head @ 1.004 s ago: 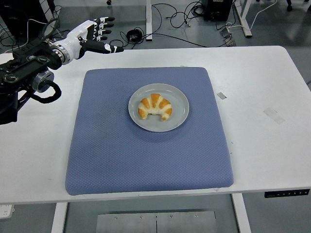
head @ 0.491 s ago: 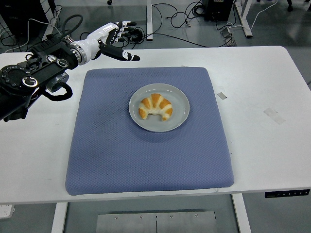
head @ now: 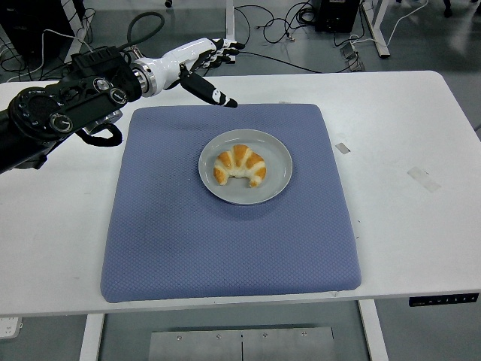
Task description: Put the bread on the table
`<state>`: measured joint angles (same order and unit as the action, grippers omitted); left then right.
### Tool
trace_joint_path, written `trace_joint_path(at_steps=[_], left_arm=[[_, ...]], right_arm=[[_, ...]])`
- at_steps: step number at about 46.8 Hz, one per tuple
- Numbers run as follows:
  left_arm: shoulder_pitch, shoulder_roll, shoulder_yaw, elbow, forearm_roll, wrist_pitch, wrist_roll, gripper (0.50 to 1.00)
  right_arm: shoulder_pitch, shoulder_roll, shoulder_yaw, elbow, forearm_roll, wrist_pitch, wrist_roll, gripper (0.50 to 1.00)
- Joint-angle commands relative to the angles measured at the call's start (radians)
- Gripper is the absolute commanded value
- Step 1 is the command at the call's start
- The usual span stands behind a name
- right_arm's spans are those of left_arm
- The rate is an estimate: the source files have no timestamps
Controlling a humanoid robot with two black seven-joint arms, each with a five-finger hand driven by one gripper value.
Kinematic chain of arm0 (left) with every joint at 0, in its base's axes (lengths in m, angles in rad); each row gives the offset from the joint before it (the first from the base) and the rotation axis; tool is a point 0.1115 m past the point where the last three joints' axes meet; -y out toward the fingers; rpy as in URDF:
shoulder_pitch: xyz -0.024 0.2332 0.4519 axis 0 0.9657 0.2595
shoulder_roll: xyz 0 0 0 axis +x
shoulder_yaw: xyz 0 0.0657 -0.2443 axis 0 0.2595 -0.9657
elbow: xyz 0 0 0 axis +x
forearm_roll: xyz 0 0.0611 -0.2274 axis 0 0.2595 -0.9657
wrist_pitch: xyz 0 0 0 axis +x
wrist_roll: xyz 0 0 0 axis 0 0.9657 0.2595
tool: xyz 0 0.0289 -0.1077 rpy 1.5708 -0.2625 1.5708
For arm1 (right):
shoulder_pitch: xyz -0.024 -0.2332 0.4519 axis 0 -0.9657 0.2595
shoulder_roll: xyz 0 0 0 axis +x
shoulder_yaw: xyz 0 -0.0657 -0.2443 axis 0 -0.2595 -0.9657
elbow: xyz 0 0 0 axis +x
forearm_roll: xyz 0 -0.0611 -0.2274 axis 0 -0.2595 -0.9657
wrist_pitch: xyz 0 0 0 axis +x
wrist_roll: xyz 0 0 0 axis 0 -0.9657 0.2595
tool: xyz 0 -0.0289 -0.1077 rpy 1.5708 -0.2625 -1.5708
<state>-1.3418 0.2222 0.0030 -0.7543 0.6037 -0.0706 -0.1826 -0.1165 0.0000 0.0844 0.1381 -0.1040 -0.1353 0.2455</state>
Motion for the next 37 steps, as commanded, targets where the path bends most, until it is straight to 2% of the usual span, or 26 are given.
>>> trace_joint_path(at_steps=[1,15,27,37], left_arm=[[-0.008,0.002,0.026,-0.014,0.014,0.000,0.002,0.971],[-0.023,0.022,0.078,-0.028,0.067,0.002,0.000,0.971],[-0.034,0.086,0.087,-0.203,0.100,0.003,0.002,0.971],[-0.036,0.097,0.107,-0.227,0.103,0.002,0.005,0.971]], right_arm=[[0.000,0.000,0.000,0.000,0.000,0.000,0.000,1.000],[0.000,0.000,0.000,0.000,0.000,0.000,0.000,1.000],[0.000,0.000,0.000,0.000,0.000,0.000,0.000,1.000],[0.000,0.000,0.000,0.000,0.000,0.000,0.000,1.000]])
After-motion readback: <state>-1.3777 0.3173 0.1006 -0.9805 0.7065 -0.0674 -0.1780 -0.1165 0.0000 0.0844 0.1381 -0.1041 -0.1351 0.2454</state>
